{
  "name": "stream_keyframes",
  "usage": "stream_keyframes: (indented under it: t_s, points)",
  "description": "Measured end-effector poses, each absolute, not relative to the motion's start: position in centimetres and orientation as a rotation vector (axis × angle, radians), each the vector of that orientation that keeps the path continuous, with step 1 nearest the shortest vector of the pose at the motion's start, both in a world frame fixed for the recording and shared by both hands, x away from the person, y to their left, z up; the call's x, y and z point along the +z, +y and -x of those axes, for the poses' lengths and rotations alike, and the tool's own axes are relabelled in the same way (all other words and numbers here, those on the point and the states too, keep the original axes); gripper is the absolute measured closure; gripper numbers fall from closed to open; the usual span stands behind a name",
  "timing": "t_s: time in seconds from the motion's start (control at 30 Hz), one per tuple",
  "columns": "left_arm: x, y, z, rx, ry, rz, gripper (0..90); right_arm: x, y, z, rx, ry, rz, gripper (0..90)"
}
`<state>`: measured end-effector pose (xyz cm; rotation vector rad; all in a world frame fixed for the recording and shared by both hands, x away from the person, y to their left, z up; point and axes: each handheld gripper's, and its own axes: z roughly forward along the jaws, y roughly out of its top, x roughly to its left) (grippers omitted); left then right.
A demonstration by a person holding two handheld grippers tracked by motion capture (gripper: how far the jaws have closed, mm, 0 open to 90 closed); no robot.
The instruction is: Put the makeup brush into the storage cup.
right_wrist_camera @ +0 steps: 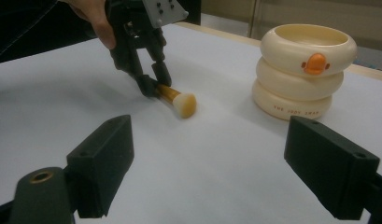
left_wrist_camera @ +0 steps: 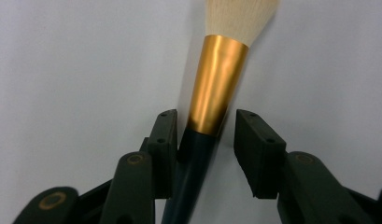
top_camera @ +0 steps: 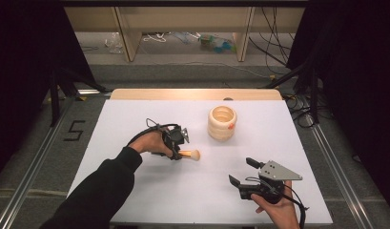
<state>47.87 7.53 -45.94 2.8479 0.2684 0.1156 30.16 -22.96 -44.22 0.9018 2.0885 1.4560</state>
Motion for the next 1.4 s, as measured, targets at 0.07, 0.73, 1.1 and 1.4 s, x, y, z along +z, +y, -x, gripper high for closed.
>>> stream_keyframes:
  t_s: [0.07,0.73,1.1,1.4]
  points:
    - [-45.9,7.6,-47.9,0.099,0.28,-2.846,63.7,-44.2,-23.0,-30.1,1.448,2.092,-0.896,16.7]
    - [-45.8,7.2,-48.0,0.04,0.304,-2.851,74.0,-44.2,-22.8,-30.1,1.459,2.115,-0.911,17.1]
    - [-43.9,8.2,-48.3,0.037,0.395,-2.655,74.0,-44.0,-23.0,-30.0,1.418,2.125,-0.917,17.1]
    - [-41.5,9.7,-48.8,0.122,0.508,-2.454,74.0,-44.0,-23.0,-29.9,1.42,2.134,-0.927,17.1]
